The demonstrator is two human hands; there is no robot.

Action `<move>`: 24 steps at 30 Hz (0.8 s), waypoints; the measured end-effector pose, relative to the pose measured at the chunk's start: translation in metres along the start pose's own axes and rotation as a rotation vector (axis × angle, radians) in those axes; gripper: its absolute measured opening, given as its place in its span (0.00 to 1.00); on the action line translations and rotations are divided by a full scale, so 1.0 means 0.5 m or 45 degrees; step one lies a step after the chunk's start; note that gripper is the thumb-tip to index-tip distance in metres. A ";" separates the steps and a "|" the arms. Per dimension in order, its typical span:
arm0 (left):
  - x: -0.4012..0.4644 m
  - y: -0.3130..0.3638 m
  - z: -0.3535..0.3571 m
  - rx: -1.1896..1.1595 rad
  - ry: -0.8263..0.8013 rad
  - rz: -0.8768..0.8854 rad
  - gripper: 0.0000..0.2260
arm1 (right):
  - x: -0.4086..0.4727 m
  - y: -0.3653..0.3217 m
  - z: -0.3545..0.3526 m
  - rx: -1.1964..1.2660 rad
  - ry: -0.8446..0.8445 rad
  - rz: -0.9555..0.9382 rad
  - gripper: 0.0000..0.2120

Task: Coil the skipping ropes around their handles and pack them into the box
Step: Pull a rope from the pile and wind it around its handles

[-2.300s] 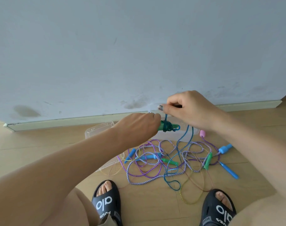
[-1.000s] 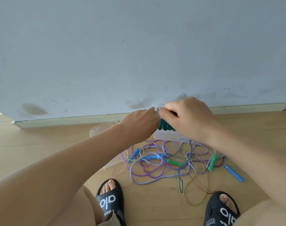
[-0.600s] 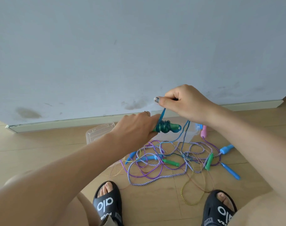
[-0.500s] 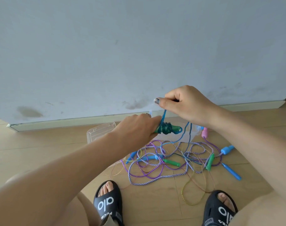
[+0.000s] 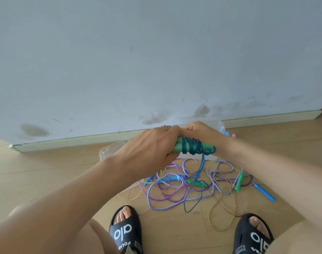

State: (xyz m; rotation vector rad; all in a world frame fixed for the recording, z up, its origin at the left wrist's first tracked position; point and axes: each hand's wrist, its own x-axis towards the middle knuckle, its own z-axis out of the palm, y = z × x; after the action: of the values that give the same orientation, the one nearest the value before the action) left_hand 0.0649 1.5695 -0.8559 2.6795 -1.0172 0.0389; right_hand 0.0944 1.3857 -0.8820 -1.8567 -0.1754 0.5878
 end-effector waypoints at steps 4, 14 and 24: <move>0.008 -0.005 -0.016 -0.143 0.126 -0.069 0.06 | -0.009 0.010 0.037 -0.082 0.109 0.086 0.17; 0.035 -0.079 0.004 0.114 -0.076 -0.438 0.07 | -0.040 0.042 0.115 -0.246 0.368 0.070 0.25; 0.051 -0.071 0.047 0.478 -0.123 -0.281 0.10 | -0.078 -0.048 0.051 -0.776 0.590 -0.405 0.27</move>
State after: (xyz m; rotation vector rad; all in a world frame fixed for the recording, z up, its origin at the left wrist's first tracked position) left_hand 0.1059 1.5722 -0.8842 3.1495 -0.7986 0.0627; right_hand 0.0526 1.4007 -0.8542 -2.4299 -0.3590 -0.1503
